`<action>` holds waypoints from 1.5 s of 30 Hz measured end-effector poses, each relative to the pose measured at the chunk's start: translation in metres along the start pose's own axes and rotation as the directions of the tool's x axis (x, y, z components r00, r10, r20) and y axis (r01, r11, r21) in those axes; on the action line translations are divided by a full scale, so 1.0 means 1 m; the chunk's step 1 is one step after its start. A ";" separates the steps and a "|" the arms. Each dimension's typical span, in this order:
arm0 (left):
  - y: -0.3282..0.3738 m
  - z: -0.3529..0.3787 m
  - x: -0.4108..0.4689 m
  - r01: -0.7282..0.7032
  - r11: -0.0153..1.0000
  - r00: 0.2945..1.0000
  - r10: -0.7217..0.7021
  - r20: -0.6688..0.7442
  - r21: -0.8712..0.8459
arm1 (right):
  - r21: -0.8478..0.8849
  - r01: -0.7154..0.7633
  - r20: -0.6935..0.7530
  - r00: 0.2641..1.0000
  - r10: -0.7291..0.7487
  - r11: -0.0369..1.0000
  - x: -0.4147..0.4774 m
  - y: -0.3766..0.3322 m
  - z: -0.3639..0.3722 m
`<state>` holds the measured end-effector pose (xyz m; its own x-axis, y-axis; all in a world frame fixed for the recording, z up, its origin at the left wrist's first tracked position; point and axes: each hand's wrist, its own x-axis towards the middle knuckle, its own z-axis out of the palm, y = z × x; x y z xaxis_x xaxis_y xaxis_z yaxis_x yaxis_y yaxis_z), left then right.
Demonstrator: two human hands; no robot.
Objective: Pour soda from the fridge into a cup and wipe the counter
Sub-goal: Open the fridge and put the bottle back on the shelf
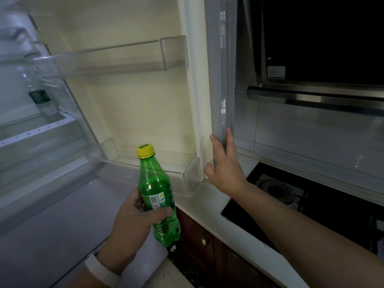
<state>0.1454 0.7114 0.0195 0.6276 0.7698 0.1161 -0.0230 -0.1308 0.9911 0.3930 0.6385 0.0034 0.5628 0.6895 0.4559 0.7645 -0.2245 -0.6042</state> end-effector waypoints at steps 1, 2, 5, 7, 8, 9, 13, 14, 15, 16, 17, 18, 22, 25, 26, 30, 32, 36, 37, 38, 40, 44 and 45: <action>0.001 0.001 0.002 0.003 1.000 1.000 -0.003 -0.004 -0.007 | 0.005 0.004 -0.003 1.000 -0.004 1.000 0.000 0.000 -0.001; 0.001 0.002 0.004 0.005 1.000 1.000 -0.005 -0.009 -0.014 | 0.007 0.005 -0.006 1.000 -0.005 1.000 0.001 0.000 -0.002; 0.000 0.000 0.009 0.014 0.999 0.999 -0.015 -0.034 -0.029 | 0.013 -0.007 -0.009 1.000 0.007 1.000 -0.001 -0.003 -0.007; 0.000 -0.001 0.011 0.014 0.999 0.999 -0.015 -0.046 -0.034 | -0.017 0.009 -0.031 0.999 -0.009 1.000 -0.006 -0.008 -0.010; 0.001 -0.002 0.012 0.015 0.999 0.999 -0.017 -0.051 -0.035 | -0.042 0.031 -0.057 0.998 -0.033 0.999 -0.008 -0.011 -0.012; 0.002 -0.004 0.012 0.020 0.999 0.998 -0.022 -0.058 -0.037 | -0.069 0.060 -0.086 0.994 -0.066 0.996 -0.011 -0.016 -0.014; 0.010 -0.014 0.011 0.019 0.998 0.994 -0.024 -0.105 -0.053 | 0.018 0.185 -0.081 0.980 -0.183 0.982 -0.015 -0.048 -0.019; 0.012 -0.016 0.009 0.015 0.999 0.992 -0.020 -0.126 -0.041 | 0.115 0.192 -0.004 0.981 -0.192 0.975 -0.017 -0.058 -0.020; 0.015 -0.020 0.007 0.007 1.000 0.989 -0.011 -0.145 -0.030 | 0.195 0.199 0.082 0.972 -0.218 0.960 -0.019 -0.068 -0.019; 0.018 -0.023 0.004 -0.001 1.000 0.986 -0.003 -0.167 -0.023 | 0.250 0.215 0.152 0.954 -0.258 0.944 -0.021 -0.078 -0.018; 0.021 -0.028 0.001 -0.005 1.000 0.981 0.001 -0.194 -0.019 | 0.290 0.231 0.213 0.930 -0.298 0.929 -0.023 -0.087 -0.014; 0.025 -0.033 -0.002 -0.002 1.000 0.975 -0.002 -0.224 -0.018 | 0.327 0.231 0.275 0.904 -0.326 0.916 -0.025 -0.095 -0.009; 0.036 -0.060 -0.016 0.003 1.000 0.952 -0.005 -0.306 -0.006 | 0.428 0.108 0.524 0.780 -0.343 0.897 -0.031 -0.129 0.021; 0.044 -0.085 -0.022 0.001 1.000 0.923 -0.005 -0.385 -0.011 | 0.450 -0.019 0.682 0.653 -0.329 0.893 -0.030 -0.149 0.052; 0.045 -0.094 -0.023 -0.002 1.000 0.917 -0.003 -0.398 -0.013 | 0.458 -0.069 0.722 0.611 -0.325 0.886 -0.030 -0.155 0.062; 0.040 -0.135 -0.018 -0.003 1.000 0.888 -0.011 -0.460 -0.029 | 0.471 -0.221 0.795 0.526 -0.302 0.854 -0.029 -0.179 0.108; 0.034 -0.158 -0.011 0.002 1.000 0.880 -0.015 -0.475 -0.027 | 0.464 -0.284 0.816 0.506 -0.280 0.839 -0.027 -0.191 0.134; 0.026 -0.205 0.009 -0.020 0.999 0.878 -0.002 -0.479 -0.041 | 0.449 -0.433 0.850 0.477 -0.224 0.782 -0.014 -0.221 0.184; 0.024 -0.216 0.015 -0.030 0.999 0.876 0.005 -0.482 -0.044 | 0.448 -0.467 0.855 0.473 -0.213 0.762 -0.009 -0.229 0.196; 0.022 -0.228 0.022 -0.033 0.998 0.875 0.006 -0.485 -0.048 | 0.439 -0.496 0.863 0.464 -0.198 0.750 -0.004 -0.238 0.206; 0.018 -0.254 0.038 -0.027 0.999 0.876 0.001 -0.483 -0.046 | 0.410 -0.543 0.881 0.444 -0.164 0.733 0.010 -0.255 0.232; 0.009 -0.307 0.079 -0.009 1.000 0.878 -0.003 -0.479 -0.022 | 0.404 -0.642 0.883 0.459 -0.096 0.652 0.042 -0.288 0.279; 0.008 -0.319 0.089 -0.011 1.000 0.878 0.000 -0.479 -0.019 | 0.411 -0.655 0.879 0.468 -0.085 0.634 0.049 -0.295 0.290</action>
<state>-0.0470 0.9779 0.0583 0.1784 0.9749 0.1332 -0.0447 -0.1272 0.9909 0.1040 0.9384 0.0150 -0.0780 0.9477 -0.3095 -0.0135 -0.3114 -0.9502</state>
